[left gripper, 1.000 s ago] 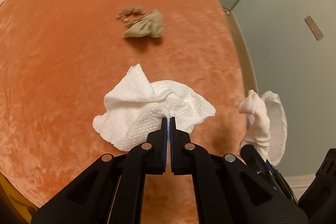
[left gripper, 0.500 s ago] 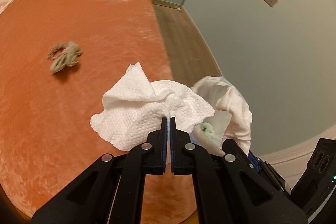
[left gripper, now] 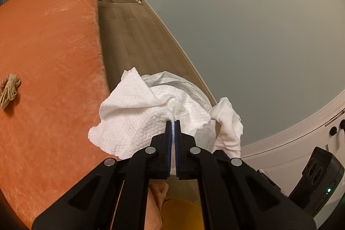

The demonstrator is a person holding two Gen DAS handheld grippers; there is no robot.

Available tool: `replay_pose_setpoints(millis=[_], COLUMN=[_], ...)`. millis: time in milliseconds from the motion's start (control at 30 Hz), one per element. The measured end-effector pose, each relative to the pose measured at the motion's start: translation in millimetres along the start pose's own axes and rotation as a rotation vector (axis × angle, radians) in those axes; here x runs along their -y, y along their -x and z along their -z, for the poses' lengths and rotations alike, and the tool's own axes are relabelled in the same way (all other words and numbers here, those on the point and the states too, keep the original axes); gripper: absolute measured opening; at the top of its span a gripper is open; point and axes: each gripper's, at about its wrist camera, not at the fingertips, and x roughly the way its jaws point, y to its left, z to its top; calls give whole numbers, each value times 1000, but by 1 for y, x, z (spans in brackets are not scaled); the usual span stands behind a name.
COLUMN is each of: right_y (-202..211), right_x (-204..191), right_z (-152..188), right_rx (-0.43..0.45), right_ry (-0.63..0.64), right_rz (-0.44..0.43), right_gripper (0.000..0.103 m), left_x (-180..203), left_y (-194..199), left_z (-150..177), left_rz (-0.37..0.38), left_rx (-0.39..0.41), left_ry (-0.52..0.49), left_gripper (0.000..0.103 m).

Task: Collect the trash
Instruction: 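Carry the white tissue and white glove toward the wastebasket with both tools, then open both tools over the wastebasket to drop the tissue and glove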

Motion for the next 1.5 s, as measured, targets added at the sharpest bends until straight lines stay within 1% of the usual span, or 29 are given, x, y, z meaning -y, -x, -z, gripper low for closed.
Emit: replay_pose_setpoints(millis=[67,133,200,233,333,400,600,933,1033,1200,1267,1300,1333,1367,1500], right_y=[-2,-5,-5,-6,-7,-8,-8,-11,-12,-12,-12,-11,-9,-8,-4], right_x=[7,10,10,9,9,8,8,-2,-6,-12,-14,-15,-17,-18,-26], right_z=[-2,-4,-4,-5,-6,-5,-3,-17,-16,-12,-12,-12,-10,-10,-8], right_rx=[2,0,-2,-2,-1,-1,0,5,-1,-2,-1,1,5,6,2], right_ry=[-9,-15,-14,-11,-10,-11,2,52,68,77,78,80,83,85,104], right_rz=[7,9,10,9,7,2,-5,2,6,29,35,38,44,44,44], right_gripper=[13,13,13,13,13,13,13,14,14,22,30,33,38,41,43], left_x=[6,7,5,3,-3,-7,-18,-33,-38,-50,-54,-56,-58,-60,-67], left_y=[-5,-7,-9,-9,-8,-8,-4,6,10,11,11,12,13,14,17], left_z=[-5,-8,-9,-9,-7,-4,-2,0,2,4,5,6,6,7,9], left_rz=[12,-1,-17,-27,-49,-82,-115,-170,-180,-200,-206,-209,-215,-219,-229], left_rx=[2,16,24,30,31,31,36,57,63,59,58,59,60,64,63], left_ry=[-7,-3,12,23,28,19,27,37,41,59,65,66,70,74,87], left_gripper=[3,9,33,35,35,35,35,35,37,38,39,40,43,44,44])
